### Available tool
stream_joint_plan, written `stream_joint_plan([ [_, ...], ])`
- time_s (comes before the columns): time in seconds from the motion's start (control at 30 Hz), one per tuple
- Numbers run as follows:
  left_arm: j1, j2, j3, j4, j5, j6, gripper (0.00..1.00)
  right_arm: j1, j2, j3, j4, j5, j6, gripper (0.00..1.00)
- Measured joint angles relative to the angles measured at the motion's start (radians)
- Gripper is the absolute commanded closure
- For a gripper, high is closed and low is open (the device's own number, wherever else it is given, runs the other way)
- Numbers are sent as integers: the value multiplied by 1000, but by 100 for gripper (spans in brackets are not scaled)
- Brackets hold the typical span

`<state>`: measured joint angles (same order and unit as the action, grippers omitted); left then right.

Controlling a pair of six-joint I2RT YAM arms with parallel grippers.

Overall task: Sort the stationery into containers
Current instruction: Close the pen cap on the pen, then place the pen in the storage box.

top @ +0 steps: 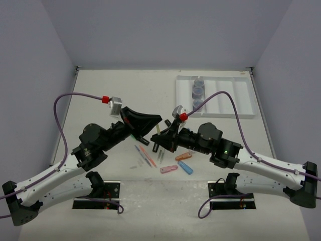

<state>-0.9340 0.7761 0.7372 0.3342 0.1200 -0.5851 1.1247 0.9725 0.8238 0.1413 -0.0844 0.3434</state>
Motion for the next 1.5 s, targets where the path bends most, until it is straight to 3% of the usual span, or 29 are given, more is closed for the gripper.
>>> stream_joint_plan([
  [0.57,19,-19,-123,251,-176,-66,100,-154,205,365,-360,-239,-97,100],
  [0.7,19,-33,-110,188,-207,-60,99,-162,215,345,-341,-254,-92,100],
  [0.73,18,-40,-100,153,-213,-56,91,-165,213,323,-324,-257,-90,100],
  [0.83,2,-68,-42,-41,-269,-27,39,-174,197,226,-208,-274,-72,100],
  [0.87,-7,-73,-18,-112,-280,-21,26,-176,187,191,-165,-266,-63,100],
  [0.9,-20,-78,8,-183,-291,-9,16,-189,175,156,-128,-253,-52,100],
  [0.97,-45,-85,76,-315,-326,9,7,-226,150,87,-65,-218,-28,100],
  [1.03,-49,-83,154,-406,-381,27,1,-249,128,31,-36,-182,-15,100],
  [1.17,-49,-86,319,-545,-545,30,0,-282,111,-17,-44,-131,-7,100],
  [1.3,-49,-139,354,-653,-679,29,0,-396,108,-7,-109,-68,-6,100],
  [1.4,-49,-147,351,-757,-739,27,0,-515,161,68,-227,23,-12,100],
  [1.5,-49,-147,314,-859,-765,26,0,-663,320,267,-384,112,-41,100],
])
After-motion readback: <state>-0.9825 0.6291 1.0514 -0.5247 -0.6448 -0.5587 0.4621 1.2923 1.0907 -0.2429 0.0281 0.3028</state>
